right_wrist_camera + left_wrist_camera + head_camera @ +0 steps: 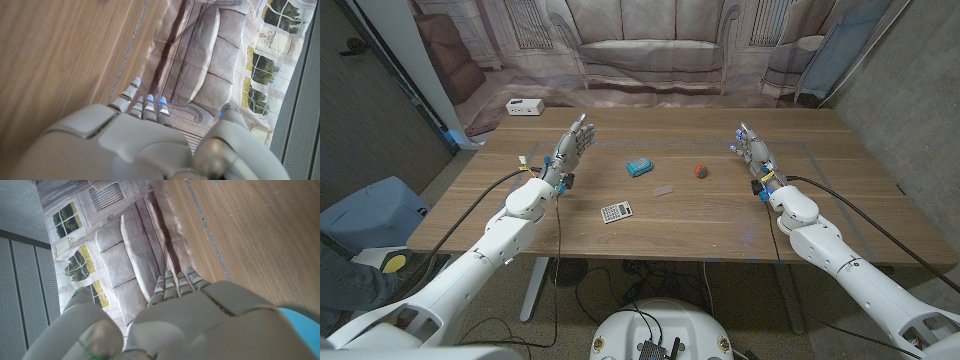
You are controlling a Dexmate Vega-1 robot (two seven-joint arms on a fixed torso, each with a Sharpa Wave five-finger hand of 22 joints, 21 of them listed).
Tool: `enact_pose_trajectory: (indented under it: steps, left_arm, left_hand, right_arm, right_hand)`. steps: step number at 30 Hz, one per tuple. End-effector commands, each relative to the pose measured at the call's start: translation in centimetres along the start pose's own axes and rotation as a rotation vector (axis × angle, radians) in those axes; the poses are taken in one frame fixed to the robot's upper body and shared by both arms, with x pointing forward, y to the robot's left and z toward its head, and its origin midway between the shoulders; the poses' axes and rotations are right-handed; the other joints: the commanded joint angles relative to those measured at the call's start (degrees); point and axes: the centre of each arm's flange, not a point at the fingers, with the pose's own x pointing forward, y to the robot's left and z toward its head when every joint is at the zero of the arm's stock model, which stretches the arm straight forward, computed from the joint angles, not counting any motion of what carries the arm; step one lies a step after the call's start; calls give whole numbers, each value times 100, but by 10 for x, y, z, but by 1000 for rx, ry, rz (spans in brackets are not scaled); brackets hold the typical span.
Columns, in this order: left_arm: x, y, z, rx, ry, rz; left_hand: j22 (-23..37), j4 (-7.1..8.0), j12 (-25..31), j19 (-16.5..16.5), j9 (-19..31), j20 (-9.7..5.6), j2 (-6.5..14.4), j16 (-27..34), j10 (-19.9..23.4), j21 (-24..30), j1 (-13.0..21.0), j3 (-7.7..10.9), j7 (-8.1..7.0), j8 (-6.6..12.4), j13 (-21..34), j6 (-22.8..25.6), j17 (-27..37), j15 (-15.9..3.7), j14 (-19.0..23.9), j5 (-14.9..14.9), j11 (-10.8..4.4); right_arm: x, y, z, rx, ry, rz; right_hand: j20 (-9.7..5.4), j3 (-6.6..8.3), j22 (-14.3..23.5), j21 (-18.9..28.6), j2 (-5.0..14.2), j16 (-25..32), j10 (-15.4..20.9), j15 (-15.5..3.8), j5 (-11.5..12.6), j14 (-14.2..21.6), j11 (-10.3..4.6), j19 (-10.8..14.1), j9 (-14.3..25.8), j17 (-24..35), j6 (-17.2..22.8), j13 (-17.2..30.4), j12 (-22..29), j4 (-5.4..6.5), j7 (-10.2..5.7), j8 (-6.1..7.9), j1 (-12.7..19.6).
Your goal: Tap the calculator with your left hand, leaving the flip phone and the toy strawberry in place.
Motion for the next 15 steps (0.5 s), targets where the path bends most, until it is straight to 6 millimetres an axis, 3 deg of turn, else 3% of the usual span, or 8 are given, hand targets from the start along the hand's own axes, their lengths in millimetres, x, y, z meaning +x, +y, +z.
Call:
enact_pose_trajectory:
  steps: [1, 15]
  left_arm:
    - [-15, 7, 6, 16, -39, -26]
    - [-35, 12, 4, 65, -22, -51]
  left_hand:
    - [19, -43, 44, 61, 27, 37, 41, 25, 97, -25, 38, 1, -4, 39, -31, 130, 19, 17, 60, 27, -14]
    - [21, -60, 69, 166, 30, 66, 52, 48, 215, -61, 46, -16, -7, 56, -108, 301, 18, -12, 218, 20, -3]
  right_arm:
    - [-4, 4, 4, -9, -6, -8]
    - [-6, 14, 10, -15, -30, -4]
  right_hand:
    - [-7, 20, 21, -10, 37, 24, 34, 36, 15, 39, 31, 61, 12, -2, 82, -7, 33, -16, 0, 37, 58]
    - [-2, 18, 22, -39, 53, 22, 36, 42, 9, 48, 41, 78, 12, -17, 105, -16, 24, -28, -3, 33, 62]
